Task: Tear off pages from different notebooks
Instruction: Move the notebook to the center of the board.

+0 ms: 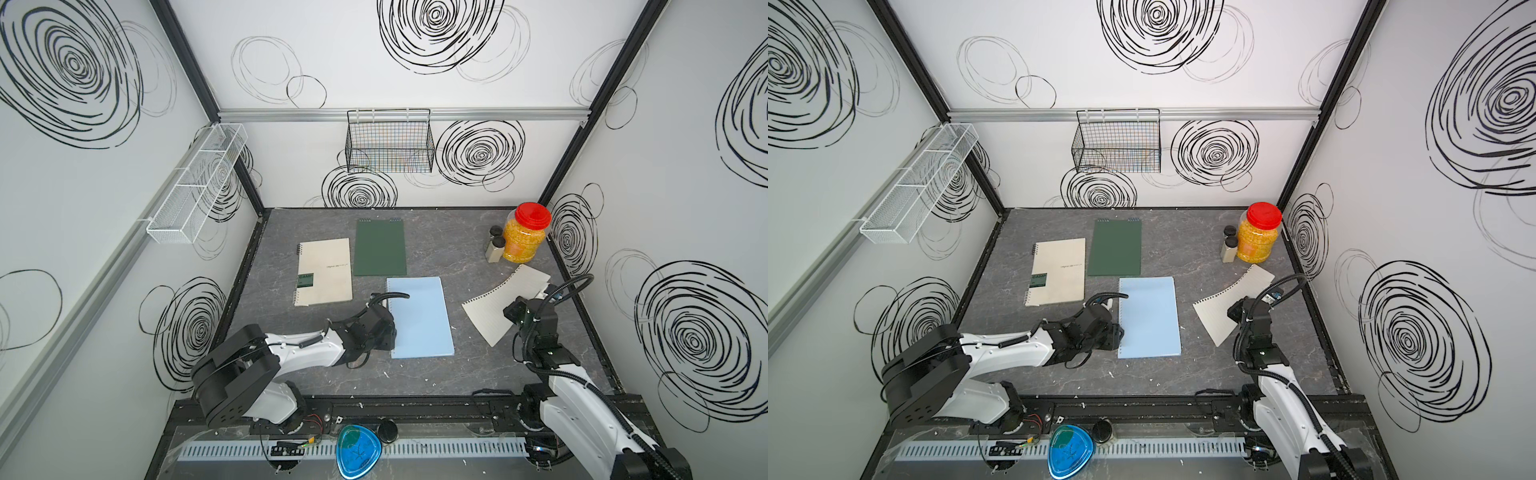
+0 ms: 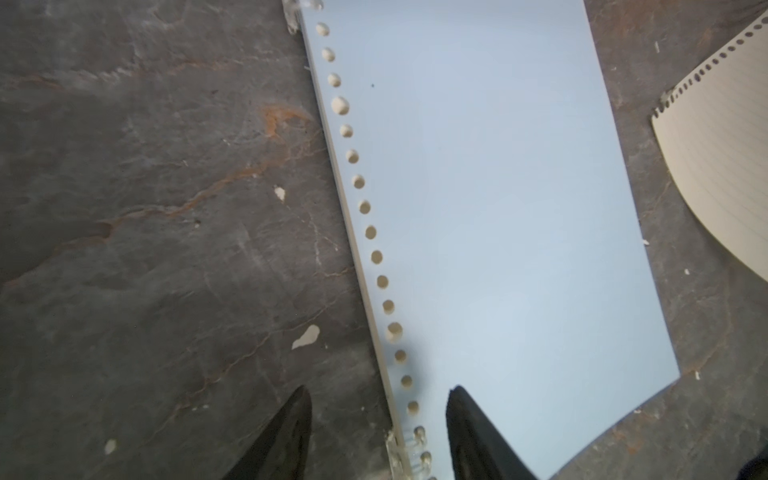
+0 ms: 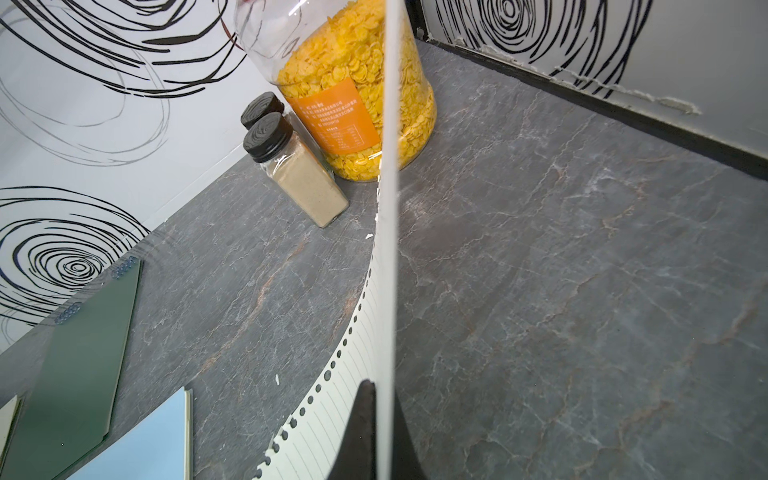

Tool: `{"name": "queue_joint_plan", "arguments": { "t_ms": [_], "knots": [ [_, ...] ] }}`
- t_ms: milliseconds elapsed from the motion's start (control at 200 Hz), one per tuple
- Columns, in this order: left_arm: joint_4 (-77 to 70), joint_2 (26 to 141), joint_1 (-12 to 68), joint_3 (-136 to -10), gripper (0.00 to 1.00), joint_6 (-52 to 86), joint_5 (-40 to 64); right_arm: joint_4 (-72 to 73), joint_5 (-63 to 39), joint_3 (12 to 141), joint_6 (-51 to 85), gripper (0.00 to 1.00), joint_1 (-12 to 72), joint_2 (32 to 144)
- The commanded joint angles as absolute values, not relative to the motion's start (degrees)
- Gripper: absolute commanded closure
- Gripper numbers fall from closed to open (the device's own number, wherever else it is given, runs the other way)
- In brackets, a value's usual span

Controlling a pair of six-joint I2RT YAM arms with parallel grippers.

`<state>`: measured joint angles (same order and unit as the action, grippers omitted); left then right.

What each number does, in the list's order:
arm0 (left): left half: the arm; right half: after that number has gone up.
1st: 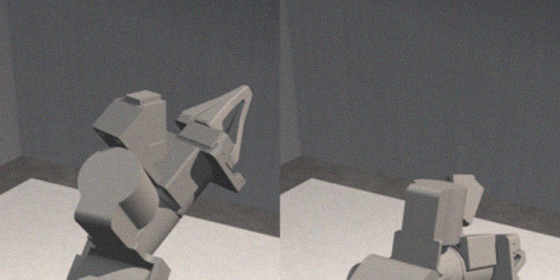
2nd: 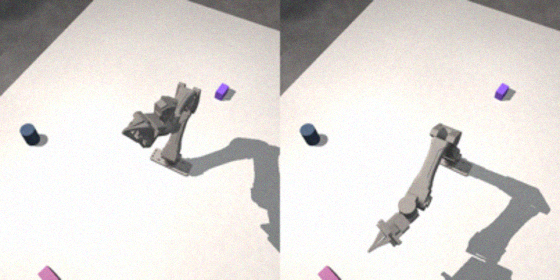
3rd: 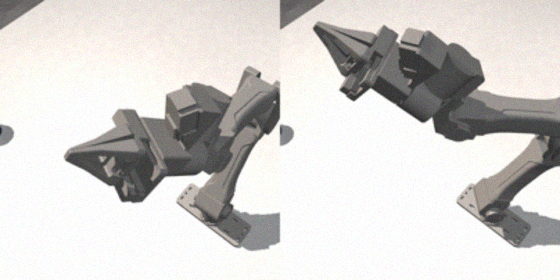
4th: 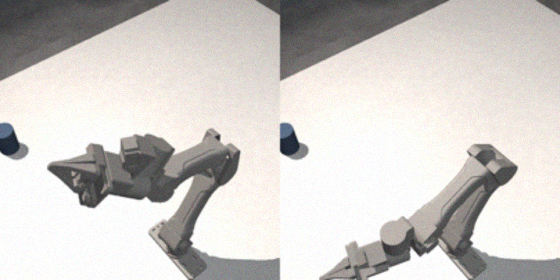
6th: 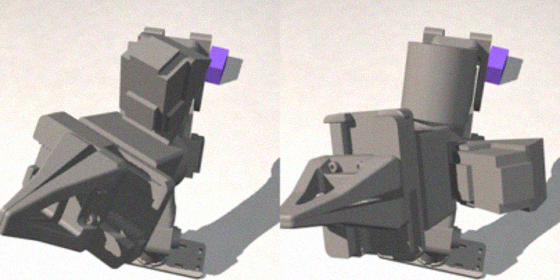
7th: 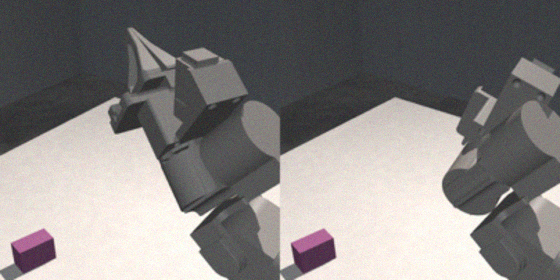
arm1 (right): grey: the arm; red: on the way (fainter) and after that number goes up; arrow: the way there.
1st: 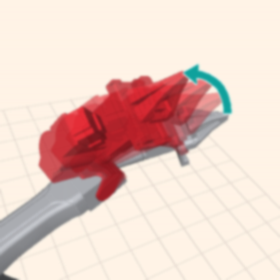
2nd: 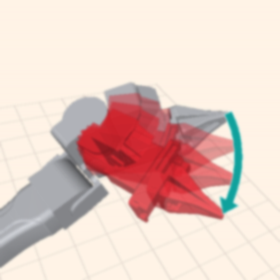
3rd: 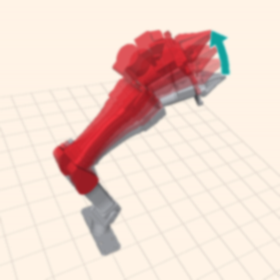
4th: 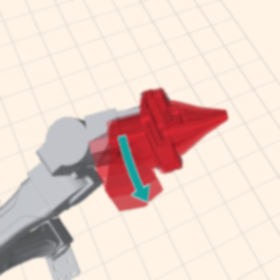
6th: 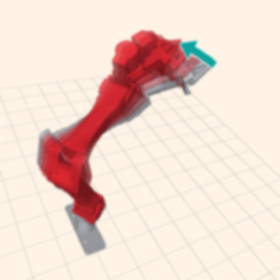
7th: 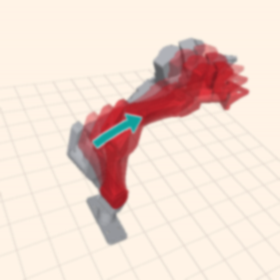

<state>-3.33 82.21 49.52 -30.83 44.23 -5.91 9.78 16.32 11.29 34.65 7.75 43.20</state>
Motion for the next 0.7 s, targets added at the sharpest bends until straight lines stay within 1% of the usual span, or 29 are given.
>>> {"name": "queue_joint_plan", "arguments": {
  "t_ms": [0, 105, 190, 305, 460, 590, 696],
  "knots": [
    [-6.92, 85.34, 50.20, -30.92, 0.46, 46.26, -7.26, 10.88, 15.80, 11.65, 34.06, 1.00, 7.66, 42.39],
    [-8.10, 89.00, 50.38, -32.13, 0.52, 46.33, -6.51, 10.90, 15.74, 11.49, 34.02, 1.00, 7.65, 42.12],
    [-8.78, 92.21, 50.38, -33.66, 0.60, 46.17, -5.61, 11.12, 15.81, 11.38, 33.97, 1.00, 7.68, 42.19],
    [-9.07, 96.19, 50.38, -36.25, 0.63, 46.13, -5.62, 11.21, 15.96, 11.57, 34.01, 1.00, 7.73, 42.54],
    [-8.88, 102.01, 49.67, -41.59, 0.71, 45.96, -4.90, 11.32, 16.05, 11.51, 33.99, 1.00, 7.71, 42.71],
    [-9.56, 108.04, 48.55, -47.47, 0.74, 46.05, -2.61, 11.26, 16.64, 11.54, 34.18, 1.00, 7.73, 42.63],
    [-8.32, 112.64, 47.74, -53.09, 0.75, 45.15, -1.42, 10.26, 19.50, 11.54, 36.20, 1.00, 7.68, 42.22]
  ]
}}
